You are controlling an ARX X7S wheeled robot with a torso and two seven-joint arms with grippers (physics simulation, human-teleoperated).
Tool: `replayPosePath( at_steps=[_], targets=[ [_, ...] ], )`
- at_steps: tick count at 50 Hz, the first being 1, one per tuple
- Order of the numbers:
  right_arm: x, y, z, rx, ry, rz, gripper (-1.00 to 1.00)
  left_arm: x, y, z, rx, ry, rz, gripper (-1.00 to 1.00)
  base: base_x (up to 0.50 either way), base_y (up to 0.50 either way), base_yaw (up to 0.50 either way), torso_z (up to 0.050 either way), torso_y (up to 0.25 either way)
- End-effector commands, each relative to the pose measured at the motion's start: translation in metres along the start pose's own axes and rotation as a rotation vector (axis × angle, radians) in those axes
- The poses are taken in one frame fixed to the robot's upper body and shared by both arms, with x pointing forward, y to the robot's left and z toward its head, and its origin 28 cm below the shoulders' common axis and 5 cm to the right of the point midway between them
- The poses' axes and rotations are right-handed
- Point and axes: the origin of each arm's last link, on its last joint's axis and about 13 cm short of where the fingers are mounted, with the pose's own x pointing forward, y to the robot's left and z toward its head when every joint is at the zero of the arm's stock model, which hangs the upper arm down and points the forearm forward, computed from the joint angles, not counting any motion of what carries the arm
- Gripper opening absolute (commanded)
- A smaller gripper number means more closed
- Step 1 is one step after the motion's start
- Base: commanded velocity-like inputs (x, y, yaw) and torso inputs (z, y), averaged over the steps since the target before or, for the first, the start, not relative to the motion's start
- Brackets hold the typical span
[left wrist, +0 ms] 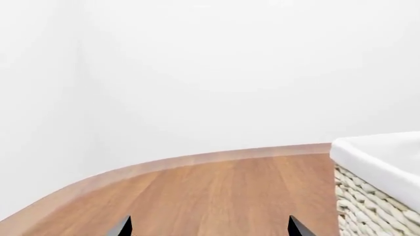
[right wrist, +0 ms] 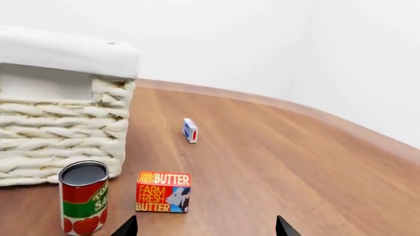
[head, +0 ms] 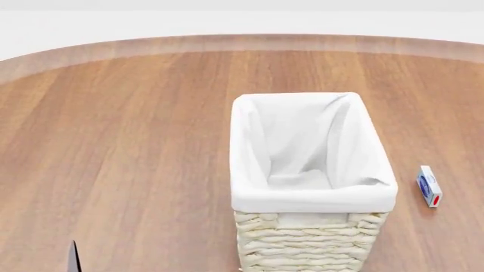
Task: Pick up the alphabet soup and put it in the basket.
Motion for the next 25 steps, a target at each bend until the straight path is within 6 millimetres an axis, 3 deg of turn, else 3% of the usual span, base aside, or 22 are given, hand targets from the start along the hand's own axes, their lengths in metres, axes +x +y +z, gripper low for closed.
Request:
replayPosePath(
  at_steps=[1, 8, 17, 24, 25],
  targets=[
    [0.002, 0.004, -0.016, 0.009, 0.004, -0.03, 1.0, 0.0, 0.001, 0.001, -0.001, 0.002, 0.009, 1.0, 0.0, 0.0, 0.0, 0.0, 0.0],
    [0.004, 0.005, -0.024, 0.019, 0.012, -0.047, 1.0, 0.0, 0.002, 0.002, 0.001, 0.002, 0.01, 1.0, 0.0, 0.0, 0.0, 0.0, 0.0],
    [0.008, 0.003, -0.02, 0.03, 0.012, -0.065, 1.0, 0.0, 0.002, 0.002, 0.003, 0.002, 0.009, 1.0, 0.0, 0.0, 0.0, 0.0, 0.0],
    [0.009, 0.007, -0.032, 0.04, 0.023, -0.069, 1.0, 0.0, 0.002, 0.002, 0.004, 0.004, 0.011, 1.0, 0.0, 0.0, 0.0, 0.0, 0.0],
    [0.009, 0.006, -0.027, 0.039, 0.025, -0.069, 1.0, 0.0, 0.002, 0.002, 0.003, 0.004, 0.011, 1.0, 0.0, 0.0, 0.0, 0.0, 0.0]
  ],
)
